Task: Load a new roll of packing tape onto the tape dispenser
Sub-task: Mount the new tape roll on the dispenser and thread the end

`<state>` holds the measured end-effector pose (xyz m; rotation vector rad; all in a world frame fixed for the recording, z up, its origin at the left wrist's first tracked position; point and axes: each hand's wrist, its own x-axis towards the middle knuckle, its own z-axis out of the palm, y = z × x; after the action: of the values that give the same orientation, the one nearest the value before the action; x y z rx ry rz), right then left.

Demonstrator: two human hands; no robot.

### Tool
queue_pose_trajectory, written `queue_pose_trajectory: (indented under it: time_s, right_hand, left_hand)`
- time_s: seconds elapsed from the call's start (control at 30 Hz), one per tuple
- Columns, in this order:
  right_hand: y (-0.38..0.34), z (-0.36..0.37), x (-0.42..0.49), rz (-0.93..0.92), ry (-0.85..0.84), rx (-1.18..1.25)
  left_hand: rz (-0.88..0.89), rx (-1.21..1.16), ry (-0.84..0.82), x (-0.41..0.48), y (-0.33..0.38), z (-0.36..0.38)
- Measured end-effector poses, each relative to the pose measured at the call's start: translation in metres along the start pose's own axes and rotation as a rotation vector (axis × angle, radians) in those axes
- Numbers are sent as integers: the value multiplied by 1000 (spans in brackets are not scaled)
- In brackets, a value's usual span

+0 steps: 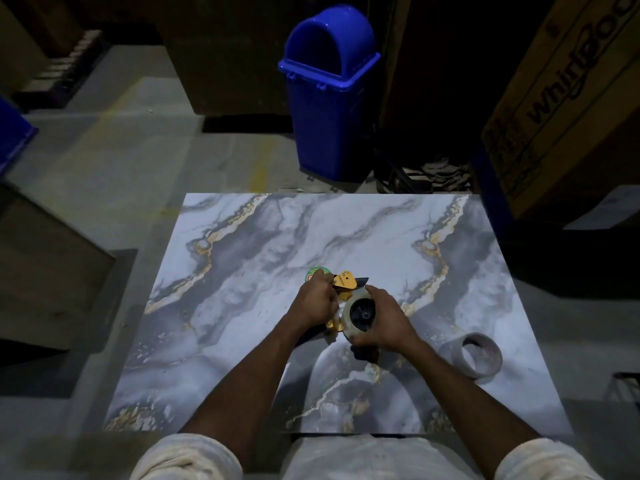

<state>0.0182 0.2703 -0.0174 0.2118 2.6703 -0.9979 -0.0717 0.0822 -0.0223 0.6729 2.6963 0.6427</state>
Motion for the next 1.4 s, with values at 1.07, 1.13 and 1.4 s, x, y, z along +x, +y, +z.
queue_pose_trajectory:
  time_s: [1.07,1.13,1.4]
  right_hand:
    - [-24,-1,-2,-122,64,-182]
    - [-23,-5,-3,-68,-17,-187]
    - [-29,-7,7,11,-155,-326]
  left_hand:
    - [59,-86,-21,-14,-9,-3]
    - [52,-106,-21,-15,-10,-1]
    - [0,-271,59,-25,-9,-2]
